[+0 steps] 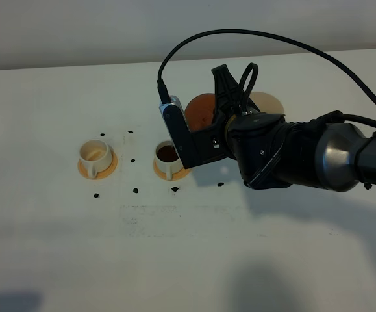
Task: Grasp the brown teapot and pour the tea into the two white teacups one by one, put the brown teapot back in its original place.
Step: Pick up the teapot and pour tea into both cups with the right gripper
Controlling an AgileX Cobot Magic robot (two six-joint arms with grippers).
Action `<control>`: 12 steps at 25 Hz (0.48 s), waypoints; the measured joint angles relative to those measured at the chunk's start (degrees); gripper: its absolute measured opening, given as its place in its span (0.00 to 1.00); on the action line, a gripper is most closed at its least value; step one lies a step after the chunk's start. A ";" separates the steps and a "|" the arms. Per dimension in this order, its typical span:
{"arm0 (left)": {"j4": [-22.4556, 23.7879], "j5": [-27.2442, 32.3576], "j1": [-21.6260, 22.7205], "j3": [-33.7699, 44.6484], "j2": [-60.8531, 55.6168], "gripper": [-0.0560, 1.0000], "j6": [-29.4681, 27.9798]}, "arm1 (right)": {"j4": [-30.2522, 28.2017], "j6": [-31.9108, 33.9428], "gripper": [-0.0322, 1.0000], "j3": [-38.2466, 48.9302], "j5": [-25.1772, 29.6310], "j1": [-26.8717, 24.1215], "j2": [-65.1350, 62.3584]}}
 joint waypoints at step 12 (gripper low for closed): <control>0.00 0.00 0.00 0.00 0.00 0.36 0.00 | -1.12 0.00 0.12 0.00 0.00 0.00 0.00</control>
